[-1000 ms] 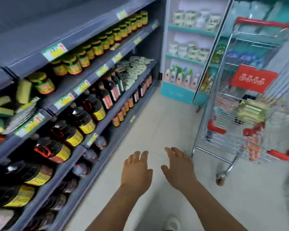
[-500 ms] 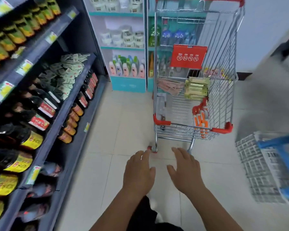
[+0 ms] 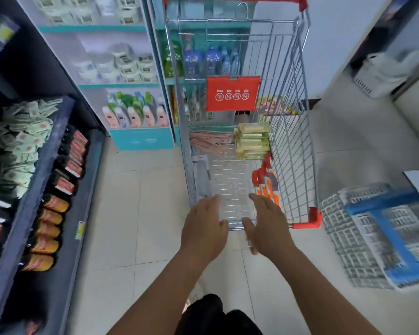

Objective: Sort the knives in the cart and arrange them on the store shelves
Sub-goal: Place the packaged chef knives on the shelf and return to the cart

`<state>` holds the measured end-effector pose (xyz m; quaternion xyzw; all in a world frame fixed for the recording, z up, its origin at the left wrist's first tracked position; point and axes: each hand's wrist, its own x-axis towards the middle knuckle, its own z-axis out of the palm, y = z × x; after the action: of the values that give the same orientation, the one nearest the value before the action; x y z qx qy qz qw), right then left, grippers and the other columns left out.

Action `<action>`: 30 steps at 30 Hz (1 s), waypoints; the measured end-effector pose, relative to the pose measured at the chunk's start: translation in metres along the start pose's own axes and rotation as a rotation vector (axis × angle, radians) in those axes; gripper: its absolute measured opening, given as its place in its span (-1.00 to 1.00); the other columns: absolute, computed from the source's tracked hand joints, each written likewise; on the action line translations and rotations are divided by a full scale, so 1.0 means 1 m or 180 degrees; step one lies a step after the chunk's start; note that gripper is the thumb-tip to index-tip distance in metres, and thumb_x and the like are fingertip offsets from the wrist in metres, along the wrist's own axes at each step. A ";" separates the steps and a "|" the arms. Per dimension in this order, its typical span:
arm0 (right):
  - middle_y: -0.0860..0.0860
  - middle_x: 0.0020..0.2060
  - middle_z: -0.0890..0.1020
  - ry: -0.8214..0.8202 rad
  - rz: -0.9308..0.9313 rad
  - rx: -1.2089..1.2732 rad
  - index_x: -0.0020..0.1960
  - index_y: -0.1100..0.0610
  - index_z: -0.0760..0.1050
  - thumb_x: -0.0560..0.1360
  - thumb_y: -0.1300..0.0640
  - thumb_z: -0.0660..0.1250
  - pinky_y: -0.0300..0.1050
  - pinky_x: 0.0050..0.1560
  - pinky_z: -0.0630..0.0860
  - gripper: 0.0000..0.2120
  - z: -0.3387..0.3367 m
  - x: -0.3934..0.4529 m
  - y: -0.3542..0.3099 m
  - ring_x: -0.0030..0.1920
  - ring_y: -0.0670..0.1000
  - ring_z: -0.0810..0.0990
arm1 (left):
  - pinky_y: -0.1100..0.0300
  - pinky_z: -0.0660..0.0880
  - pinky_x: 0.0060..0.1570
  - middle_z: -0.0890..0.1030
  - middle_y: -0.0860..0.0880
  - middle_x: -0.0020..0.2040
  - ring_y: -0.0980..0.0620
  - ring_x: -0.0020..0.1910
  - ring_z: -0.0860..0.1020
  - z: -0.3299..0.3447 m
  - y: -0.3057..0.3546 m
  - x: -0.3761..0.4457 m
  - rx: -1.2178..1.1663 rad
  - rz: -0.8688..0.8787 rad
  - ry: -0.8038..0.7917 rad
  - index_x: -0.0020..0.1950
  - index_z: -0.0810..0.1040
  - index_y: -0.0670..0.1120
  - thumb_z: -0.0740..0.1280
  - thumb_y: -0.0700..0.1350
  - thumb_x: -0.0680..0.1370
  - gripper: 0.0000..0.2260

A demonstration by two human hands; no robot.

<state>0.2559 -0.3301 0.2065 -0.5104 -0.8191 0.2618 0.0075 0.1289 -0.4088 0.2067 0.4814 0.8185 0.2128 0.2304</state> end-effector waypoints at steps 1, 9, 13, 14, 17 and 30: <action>0.02 0.44 0.32 0.0021 0.0031 0.0015 0.48 0.05 0.19 0.53 0.05 0.29 0.00 0.43 0.22 -0.44 -0.001 0.014 0.000 0.44 0.06 0.26 | 0.09 0.42 0.26 0.42 0.00 0.33 -0.02 0.27 0.39 0.004 -0.001 0.014 0.0041 0.0013 -0.0032 0.43 0.26 0.04 0.24 -0.02 0.57 -0.56; 0.08 0.46 0.25 -0.0184 0.0494 0.0125 0.49 0.10 0.15 0.50 0.06 0.30 0.06 0.28 0.40 -0.38 0.015 0.107 0.041 0.33 0.15 0.40 | -0.02 0.44 0.24 0.36 -0.05 0.31 -0.08 0.29 0.38 0.042 -0.011 0.105 0.0029 -0.0428 -0.0540 0.51 0.10 0.02 0.27 -0.04 0.55 -0.43; 0.11 0.43 0.31 -0.0437 0.0754 0.0179 0.52 0.13 0.08 0.50 0.07 0.32 0.06 0.32 0.37 -0.32 0.039 0.150 0.074 0.37 0.16 0.36 | 0.01 0.41 0.26 0.30 -0.08 0.41 -0.09 0.31 0.35 0.074 -0.021 0.140 0.0025 -0.0763 -0.0770 0.54 -0.02 -0.02 0.27 -0.11 0.56 -0.36; 0.12 0.44 0.30 -0.0501 0.0799 0.0189 0.52 0.13 0.08 0.50 0.08 0.32 0.06 0.34 0.35 -0.32 0.045 0.160 0.082 0.38 0.16 0.34 | 0.01 0.40 0.28 0.28 -0.08 0.43 -0.09 0.33 0.35 0.084 -0.026 0.149 0.0027 -0.0876 -0.0827 0.54 -0.04 -0.02 0.27 -0.13 0.56 -0.34; 0.13 0.47 0.24 -0.0720 0.0882 0.0167 0.53 0.15 0.05 0.52 0.08 0.31 0.04 0.34 0.32 -0.32 0.067 0.190 0.108 0.42 0.17 0.28 | -0.01 0.35 0.35 0.20 -0.10 0.50 -0.12 0.40 0.30 0.114 -0.041 0.174 0.0105 -0.1320 -0.1018 0.57 -0.11 -0.01 0.26 -0.15 0.56 -0.29; 0.23 0.36 0.33 -0.0978 0.0646 -0.0860 0.42 0.18 0.28 0.37 0.13 0.38 0.08 0.34 0.28 -0.35 0.149 0.254 0.192 0.32 0.24 0.34 | 0.07 0.30 0.35 0.16 -0.18 0.48 -0.13 0.41 0.27 0.209 -0.102 0.216 0.0358 -0.2320 -0.1151 0.54 0.00 -0.18 0.15 -0.04 0.62 -0.43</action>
<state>0.2526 -0.1138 -0.0708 -0.5406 -0.7827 0.2238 -0.2122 0.0872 -0.2362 -0.0568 0.2014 0.8921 -0.0158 0.4042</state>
